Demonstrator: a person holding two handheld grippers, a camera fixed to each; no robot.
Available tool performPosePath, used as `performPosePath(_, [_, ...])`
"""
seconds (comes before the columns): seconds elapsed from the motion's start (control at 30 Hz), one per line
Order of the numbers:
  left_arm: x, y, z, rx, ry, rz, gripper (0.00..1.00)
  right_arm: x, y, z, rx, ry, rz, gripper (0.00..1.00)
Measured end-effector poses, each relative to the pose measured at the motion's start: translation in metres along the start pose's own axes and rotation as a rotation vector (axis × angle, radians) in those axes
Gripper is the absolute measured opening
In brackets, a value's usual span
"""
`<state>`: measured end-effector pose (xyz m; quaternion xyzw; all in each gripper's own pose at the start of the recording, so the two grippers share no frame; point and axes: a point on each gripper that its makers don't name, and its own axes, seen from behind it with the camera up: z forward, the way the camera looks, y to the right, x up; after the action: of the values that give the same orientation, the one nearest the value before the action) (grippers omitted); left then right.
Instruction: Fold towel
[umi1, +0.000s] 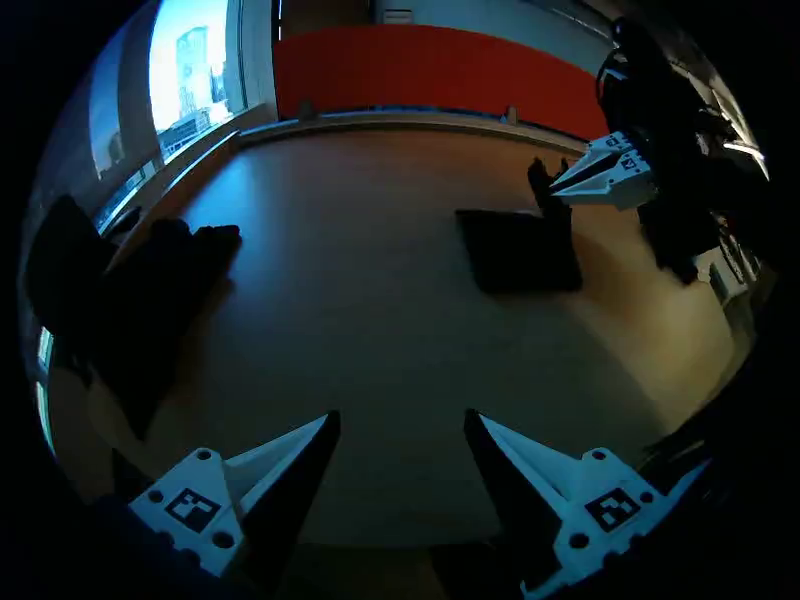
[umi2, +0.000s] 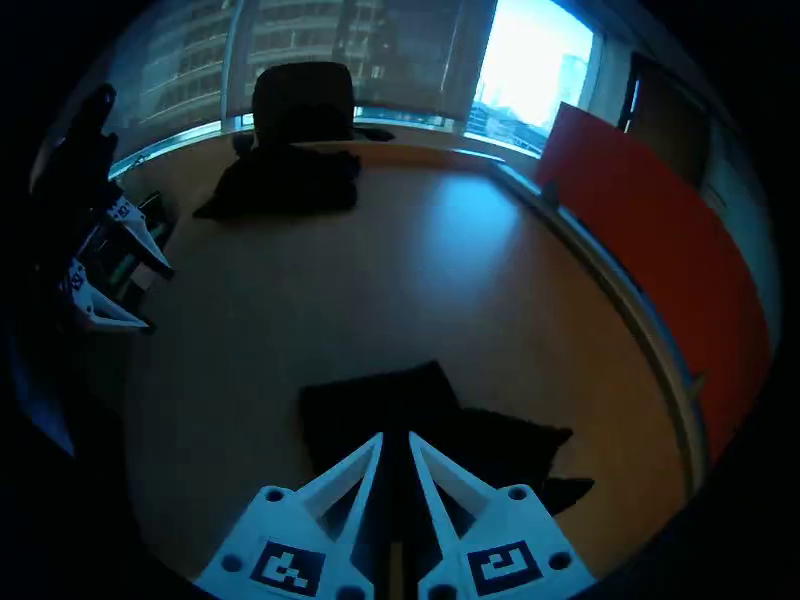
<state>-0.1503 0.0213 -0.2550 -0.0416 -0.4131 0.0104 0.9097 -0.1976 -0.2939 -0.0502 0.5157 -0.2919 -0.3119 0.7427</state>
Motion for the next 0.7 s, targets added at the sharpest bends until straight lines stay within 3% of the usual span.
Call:
performPosePath(0.2, [-0.006,-0.009,-0.004,0.024,-0.004,-0.039,0.92,-0.008,-0.029,0.042,0.051,-0.032,0.002,0.03])
performPosePath(0.3, [-0.008,-0.01,-0.005,0.028,-0.004,-0.049,0.92,-0.015,-0.039,0.054,0.071,-0.059,0.001,0.03])
performPosePath(0.57, [-0.009,-0.009,-0.005,0.017,-0.005,-0.046,0.92,-0.016,-0.041,0.056,0.073,-0.069,0.024,0.11])
performPosePath(0.7, [-0.009,-0.01,-0.005,0.014,-0.004,-0.044,0.92,-0.013,-0.038,0.053,0.066,-0.063,0.03,0.23])
